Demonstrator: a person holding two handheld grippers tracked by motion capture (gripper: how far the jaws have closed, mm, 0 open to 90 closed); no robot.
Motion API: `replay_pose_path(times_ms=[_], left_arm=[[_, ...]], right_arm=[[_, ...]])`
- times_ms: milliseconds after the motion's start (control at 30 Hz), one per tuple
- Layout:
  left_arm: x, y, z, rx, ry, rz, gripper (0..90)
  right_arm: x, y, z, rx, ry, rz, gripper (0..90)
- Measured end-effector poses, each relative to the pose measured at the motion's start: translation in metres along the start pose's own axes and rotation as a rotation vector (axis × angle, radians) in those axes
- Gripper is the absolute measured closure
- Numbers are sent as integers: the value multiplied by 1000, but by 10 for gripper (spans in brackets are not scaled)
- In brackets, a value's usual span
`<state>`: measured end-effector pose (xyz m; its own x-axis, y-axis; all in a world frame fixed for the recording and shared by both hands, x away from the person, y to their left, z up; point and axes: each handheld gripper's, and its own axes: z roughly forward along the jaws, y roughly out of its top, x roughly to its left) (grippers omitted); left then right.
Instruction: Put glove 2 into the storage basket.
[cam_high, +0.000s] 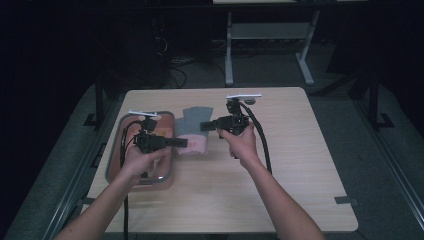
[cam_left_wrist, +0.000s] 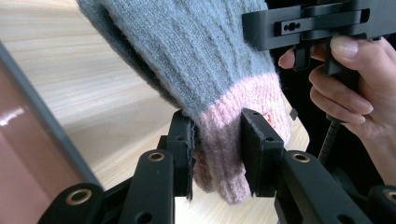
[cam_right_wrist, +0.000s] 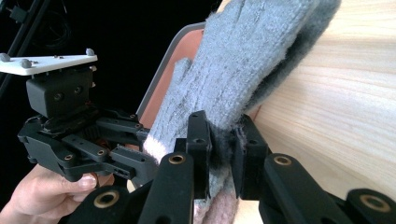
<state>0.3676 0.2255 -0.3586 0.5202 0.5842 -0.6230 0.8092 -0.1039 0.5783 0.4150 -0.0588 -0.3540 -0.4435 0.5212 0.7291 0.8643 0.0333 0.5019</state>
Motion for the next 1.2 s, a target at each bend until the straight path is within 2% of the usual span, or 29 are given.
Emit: replay_pose_path(times_ms=[267, 333, 633, 800, 1200], left_arm=[[2, 0, -10, -10, 10, -6, 669], [3, 1, -12, -9, 12, 4, 669], [8, 1, -25, -17, 19, -7, 669], [11, 0, -30, -13, 32, -13, 668], [18, -4, -43, -30, 40, -28, 669]], right_arm=[[7, 4, 7, 11, 14, -8, 787], [8, 5, 8, 12, 15, -8, 787], [17, 10, 20, 24, 19, -29, 786], [21, 12, 26, 31, 25, -19, 786], [30, 16, 41, 58, 30, -35, 786]])
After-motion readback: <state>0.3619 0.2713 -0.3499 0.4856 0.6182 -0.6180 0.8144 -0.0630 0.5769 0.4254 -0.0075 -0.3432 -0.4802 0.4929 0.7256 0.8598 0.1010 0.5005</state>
